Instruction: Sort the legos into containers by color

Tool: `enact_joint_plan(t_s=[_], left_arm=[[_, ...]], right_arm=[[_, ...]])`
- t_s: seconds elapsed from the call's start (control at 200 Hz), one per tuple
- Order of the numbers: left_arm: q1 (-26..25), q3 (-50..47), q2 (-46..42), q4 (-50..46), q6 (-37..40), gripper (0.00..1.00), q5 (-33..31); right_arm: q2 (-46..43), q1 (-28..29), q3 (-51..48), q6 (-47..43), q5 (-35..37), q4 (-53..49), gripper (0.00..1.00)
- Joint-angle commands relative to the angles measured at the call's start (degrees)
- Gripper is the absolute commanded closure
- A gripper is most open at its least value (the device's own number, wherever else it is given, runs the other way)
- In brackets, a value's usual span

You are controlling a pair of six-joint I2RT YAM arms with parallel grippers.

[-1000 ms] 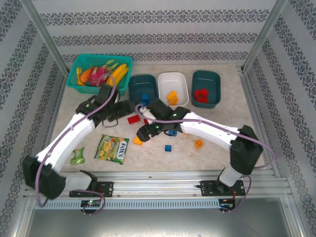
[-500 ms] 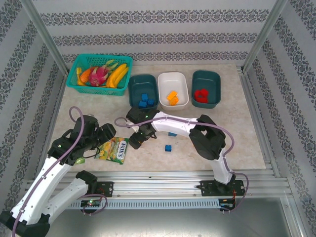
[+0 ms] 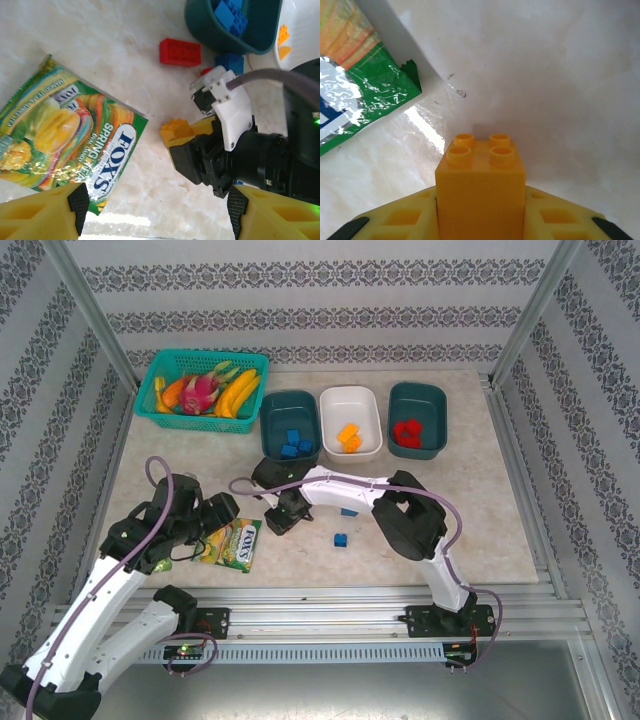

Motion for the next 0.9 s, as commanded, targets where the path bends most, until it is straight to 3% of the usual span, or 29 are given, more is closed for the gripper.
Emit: enact_joint_plan(t_s=[0.0,0.145,0.29,0.525,0.739,0.894], left_arm=[[0.4,-0.3,2.0,6.5,2.4,0.25,5.2],[-0.3,1.5,9.9,14.8,4.1,0.25,9.9],[-1.9,5.5,19.8,22.0,4.9,0.24,12.1],[-1.9,12.2,32.6,29.0,5.1,0.24,14.3],[-1.9,19.0,40.6,28.8,7.2,0.24,13.8],[-1.8,22.6,43.5,27.8,8.0,0.24,12.9]], right_arm=[[-9.2,-3.0,-1.5,3.6,1.1,-0.5,0.65],[-16.3,-11.0,-2.5,7.3,2.4,-0.6,0.64],[-15.4,-21.4,-0.5,11.3,1.0,1.0,0.64],[-0.7,-31.0,16.0,16.3,-3.0,1.3,0.64],[14.9,-33.9,34.2,19.5,-3.9,-3.2,0.62],[21.0,-35.1,40.6,22.0,-4.0,-5.5,0.58]])
